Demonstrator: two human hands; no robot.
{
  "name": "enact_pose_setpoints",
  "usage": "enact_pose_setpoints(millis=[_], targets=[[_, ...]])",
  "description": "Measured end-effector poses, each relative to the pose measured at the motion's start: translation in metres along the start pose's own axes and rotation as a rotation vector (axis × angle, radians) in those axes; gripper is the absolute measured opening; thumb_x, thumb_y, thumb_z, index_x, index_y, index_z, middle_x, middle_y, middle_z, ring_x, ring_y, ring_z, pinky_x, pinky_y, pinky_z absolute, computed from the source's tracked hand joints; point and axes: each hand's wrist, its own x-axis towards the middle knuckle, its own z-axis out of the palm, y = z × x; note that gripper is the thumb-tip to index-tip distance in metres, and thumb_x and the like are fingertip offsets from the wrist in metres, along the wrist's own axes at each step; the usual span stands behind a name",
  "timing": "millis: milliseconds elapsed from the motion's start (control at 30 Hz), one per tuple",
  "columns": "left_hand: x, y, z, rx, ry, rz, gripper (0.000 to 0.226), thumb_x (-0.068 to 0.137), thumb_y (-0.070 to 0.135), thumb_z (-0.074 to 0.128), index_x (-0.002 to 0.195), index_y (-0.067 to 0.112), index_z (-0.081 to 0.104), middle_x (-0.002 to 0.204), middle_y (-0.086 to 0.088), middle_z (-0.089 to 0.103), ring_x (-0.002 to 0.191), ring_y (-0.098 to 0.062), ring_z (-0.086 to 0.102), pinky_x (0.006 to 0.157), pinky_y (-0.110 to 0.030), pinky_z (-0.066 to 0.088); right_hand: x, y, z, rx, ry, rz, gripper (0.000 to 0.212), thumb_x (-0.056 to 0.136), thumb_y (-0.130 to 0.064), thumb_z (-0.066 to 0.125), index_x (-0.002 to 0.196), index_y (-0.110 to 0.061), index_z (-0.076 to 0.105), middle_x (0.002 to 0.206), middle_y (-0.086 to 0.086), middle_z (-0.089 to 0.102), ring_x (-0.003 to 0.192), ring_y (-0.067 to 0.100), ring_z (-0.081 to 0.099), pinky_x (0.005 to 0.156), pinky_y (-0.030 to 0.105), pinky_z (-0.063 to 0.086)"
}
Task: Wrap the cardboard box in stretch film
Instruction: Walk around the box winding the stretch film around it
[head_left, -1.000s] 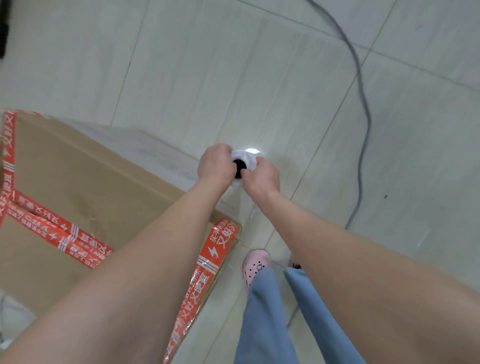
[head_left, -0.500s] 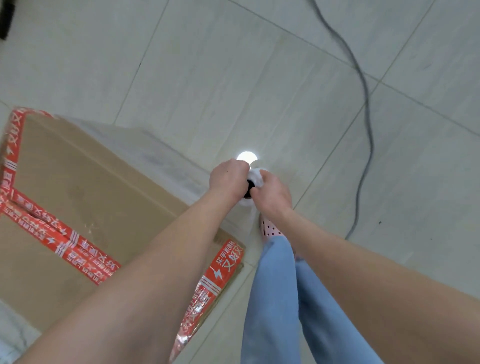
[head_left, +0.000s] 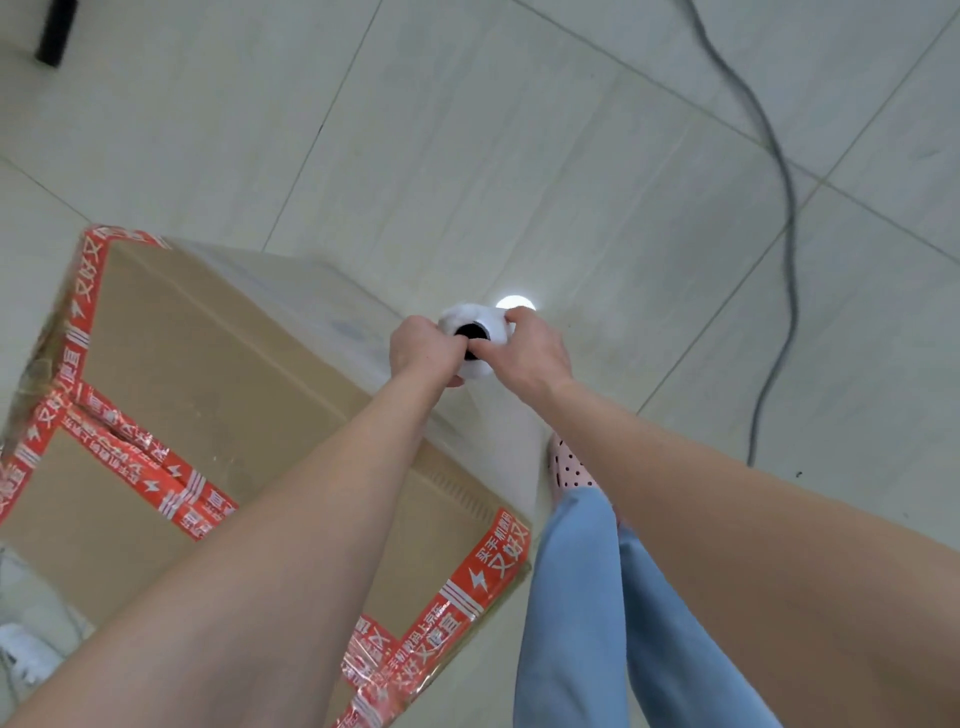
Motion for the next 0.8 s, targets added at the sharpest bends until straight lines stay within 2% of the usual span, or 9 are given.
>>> enact_pose_setpoints(millis=[100,200,233,333,467,567,633,700,800], targets=[[0.008,-0.006,-0.011,0.014,-0.06,-0.05,0.021,0.081,0.016,0.063,0.096,0.0,0.065,0.092,-0.012,0.07,0.066,-0.031,0.071,0.069,-0.034,0.059,0.008,-0.015,0.011,-0.055,0.024,-0.027,0.04,0.088,-0.027,0.058,0.126,-0.018,0.051,0.104,0.002,0.055,0.093,0.025,0.056,0.073,0.03,0.046],[0.012,-0.005,-0.019,0.263,-0.049,0.118,0.014,0.084,0.019,0.06,0.082,0.006,0.055,0.083,-0.009,0.063,0.078,-0.03,0.065,0.064,-0.033,0.05,0.012,-0.024,0.015,-0.132,0.011,-0.047,0.035,0.089,-0.02,0.054,0.124,-0.017,0.054,0.106,0.005,0.059,0.091,0.027,0.057,0.072,0.03,0.045],[0.012,-0.002,-0.021,0.35,-0.038,0.204,0.01,0.084,0.017,0.058,0.087,0.007,0.056,0.086,-0.01,0.062,0.087,-0.03,0.063,0.066,-0.032,0.047,0.012,-0.027,0.016,-0.168,0.0,-0.05,0.033,0.088,-0.017,0.052,0.121,-0.016,0.055,0.106,0.006,0.06,0.09,0.027,0.056,0.07,0.03,0.043],[0.016,0.005,-0.023,0.491,-0.042,0.371,0.041,0.084,0.013,0.054,0.125,0.02,0.058,0.117,-0.008,0.064,0.112,-0.029,0.057,0.082,-0.032,0.047,0.012,-0.036,0.016,-0.275,-0.031,-0.062,0.037,0.086,-0.01,0.048,0.122,-0.016,0.055,0.107,0.008,0.06,0.094,0.029,0.058,0.075,0.033,0.048],[0.02,0.008,-0.025,0.512,-0.023,0.39,0.029,0.082,0.01,0.051,0.105,0.019,0.066,0.103,-0.008,0.067,0.102,-0.03,0.06,0.069,-0.031,0.042,0.016,-0.04,0.016,-0.232,-0.007,-0.096,0.048,0.085,-0.014,0.054,0.132,-0.02,0.05,0.12,0.007,0.058,0.105,0.027,0.058,0.088,0.038,0.05],[0.026,0.008,-0.029,0.45,0.029,0.345,0.038,0.084,0.006,0.05,0.118,0.015,0.063,0.116,-0.01,0.064,0.109,-0.03,0.058,0.084,-0.034,0.047,0.015,-0.033,0.019,-0.033,0.063,-0.029,0.064,0.083,-0.028,0.063,0.141,-0.019,0.038,0.132,0.005,0.05,0.115,0.025,0.053,0.094,0.038,0.047],[0.029,0.012,-0.031,0.456,0.008,0.334,0.044,0.085,0.008,0.05,0.127,0.02,0.058,0.125,-0.008,0.061,0.117,-0.028,0.054,0.091,-0.033,0.046,0.014,-0.03,0.023,0.025,-0.001,0.05,0.073,0.083,-0.032,0.064,0.145,-0.02,0.029,0.126,0.006,0.053,0.11,0.026,0.055,0.092,0.038,0.048],[0.034,0.015,-0.031,0.482,-0.027,0.334,0.053,0.086,0.01,0.05,0.136,0.027,0.051,0.133,-0.004,0.057,0.123,-0.024,0.051,0.095,-0.033,0.044,0.018,-0.034,0.025,0.019,-0.037,0.082,0.069,0.085,-0.03,0.061,0.145,-0.022,0.029,0.118,0.008,0.056,0.102,0.027,0.059,0.087,0.038,0.051],[0.04,0.019,-0.036,0.524,-0.021,0.321,0.044,0.083,0.009,0.051,0.122,0.025,0.062,0.119,-0.005,0.063,0.113,-0.027,0.057,0.084,-0.033,0.048,0.028,-0.047,0.025,-0.076,-0.032,0.053,0.061,0.086,-0.025,0.057,0.143,-0.022,0.034,0.12,0.008,0.057,0.103,0.029,0.059,0.087,0.041,0.052]])
